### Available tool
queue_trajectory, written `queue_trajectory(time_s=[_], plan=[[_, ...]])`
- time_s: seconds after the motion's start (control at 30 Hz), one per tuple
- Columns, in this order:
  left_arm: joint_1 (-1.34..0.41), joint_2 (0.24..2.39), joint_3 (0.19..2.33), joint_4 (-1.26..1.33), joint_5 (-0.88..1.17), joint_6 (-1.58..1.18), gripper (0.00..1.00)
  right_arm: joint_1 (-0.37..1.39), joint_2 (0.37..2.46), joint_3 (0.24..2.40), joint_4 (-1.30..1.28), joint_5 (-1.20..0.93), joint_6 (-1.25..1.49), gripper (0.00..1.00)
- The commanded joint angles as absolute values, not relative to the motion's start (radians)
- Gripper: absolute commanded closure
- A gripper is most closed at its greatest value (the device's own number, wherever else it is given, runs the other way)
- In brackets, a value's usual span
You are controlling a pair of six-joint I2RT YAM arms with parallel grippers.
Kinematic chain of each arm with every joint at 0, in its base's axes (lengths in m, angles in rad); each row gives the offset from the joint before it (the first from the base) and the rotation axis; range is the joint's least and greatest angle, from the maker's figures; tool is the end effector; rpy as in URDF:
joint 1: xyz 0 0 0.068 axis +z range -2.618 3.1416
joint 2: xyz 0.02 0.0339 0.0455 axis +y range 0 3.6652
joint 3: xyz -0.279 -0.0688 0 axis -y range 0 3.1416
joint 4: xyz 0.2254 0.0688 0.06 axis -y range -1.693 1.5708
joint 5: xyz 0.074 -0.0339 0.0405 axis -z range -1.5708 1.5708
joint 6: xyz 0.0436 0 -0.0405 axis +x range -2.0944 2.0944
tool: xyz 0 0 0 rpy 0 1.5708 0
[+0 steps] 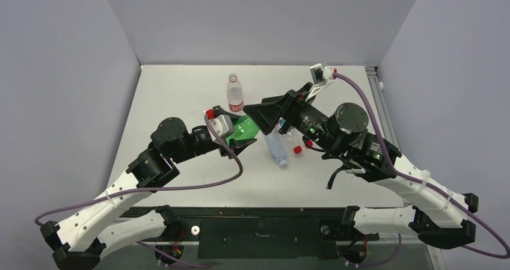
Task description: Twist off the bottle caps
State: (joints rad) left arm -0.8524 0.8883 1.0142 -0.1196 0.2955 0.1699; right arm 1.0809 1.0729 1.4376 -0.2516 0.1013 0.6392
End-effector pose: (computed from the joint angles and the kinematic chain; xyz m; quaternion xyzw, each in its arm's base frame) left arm 0.1062 -0.1407 0.4186 0.4321 0.5570 -0.3326 0.6264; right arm 0.0945 0.1678 0.5083 -0.1089 0.6573 0.5426 0.5116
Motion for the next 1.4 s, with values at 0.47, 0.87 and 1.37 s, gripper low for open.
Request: queue_trajectory(time_s=[0.47,0.87,1.37], plan=[[-0.858,0.780,1.034,-0.053,0.310,0.245,0.94,1.185,1.194,1.593,-0.334,0.364,0.551,0.56],[-0.857,0.839,1.070,0.046,0.251,0.146,0.97,1.194,1.234,1.643,-0.314,0.290,0.514,1.00],[-0.835,0.930,1.330,0.085,0.654,-0.280,1.00,1.188,1.256,1.972,-0.434,-0.550,0.231,1.00]])
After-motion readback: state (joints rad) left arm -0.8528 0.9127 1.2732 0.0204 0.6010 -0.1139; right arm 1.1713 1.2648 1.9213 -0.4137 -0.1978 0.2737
